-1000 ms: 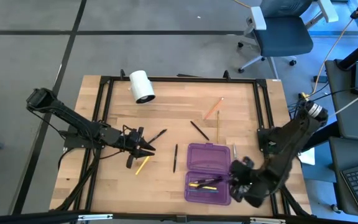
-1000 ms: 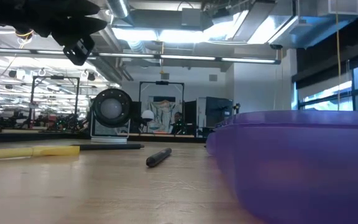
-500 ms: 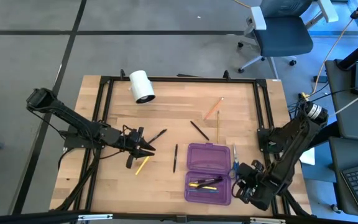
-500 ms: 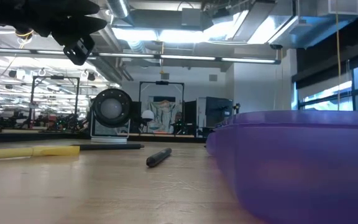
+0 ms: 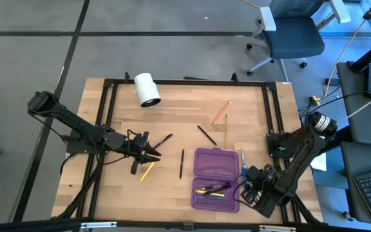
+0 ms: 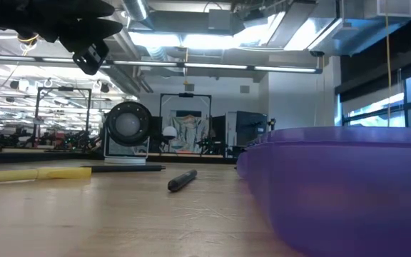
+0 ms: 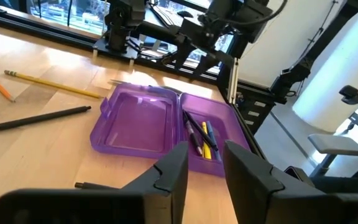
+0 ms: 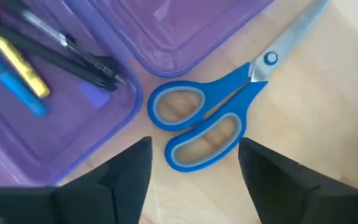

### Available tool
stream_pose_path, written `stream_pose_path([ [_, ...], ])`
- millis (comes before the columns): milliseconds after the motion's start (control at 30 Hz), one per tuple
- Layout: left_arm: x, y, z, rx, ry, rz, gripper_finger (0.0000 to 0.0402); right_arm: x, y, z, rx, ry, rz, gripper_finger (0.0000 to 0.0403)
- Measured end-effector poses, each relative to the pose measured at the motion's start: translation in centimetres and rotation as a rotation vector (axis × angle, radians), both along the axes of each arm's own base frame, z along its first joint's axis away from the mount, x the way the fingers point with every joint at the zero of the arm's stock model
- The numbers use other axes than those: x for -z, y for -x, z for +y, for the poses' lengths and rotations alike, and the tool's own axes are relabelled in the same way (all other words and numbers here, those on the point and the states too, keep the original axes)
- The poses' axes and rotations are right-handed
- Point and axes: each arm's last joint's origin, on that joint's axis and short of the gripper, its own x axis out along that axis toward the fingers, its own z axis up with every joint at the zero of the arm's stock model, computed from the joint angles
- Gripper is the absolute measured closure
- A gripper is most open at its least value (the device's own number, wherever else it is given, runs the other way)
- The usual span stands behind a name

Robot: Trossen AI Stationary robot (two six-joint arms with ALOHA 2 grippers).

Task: Pick & place school supplies into a supply box
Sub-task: Put the blue scissors into the purple supply box

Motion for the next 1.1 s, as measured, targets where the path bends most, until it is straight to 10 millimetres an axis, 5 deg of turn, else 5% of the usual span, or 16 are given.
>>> stream_pose_path([
  [300, 0.0, 0.0, 0.0, 0.0, 0.0, 0.0, 0.0307, 1.8, -0.3, 0.0, 0.294, 0.025, 0.015, 0.0166],
  [700, 0.0, 0.0, 0.0, 0.0, 0.0, 0.0, 0.0308, 3.4, -0.9, 0.4, 0.392, 0.033, -0.012, 0.0212],
  [1100, 0.1, 0.0, 0.0, 0.0, -0.003, 0.007, 0.031, 3.4, -1.5, 0.3, 0.421, 0.009, -0.025, 0.0218],
])
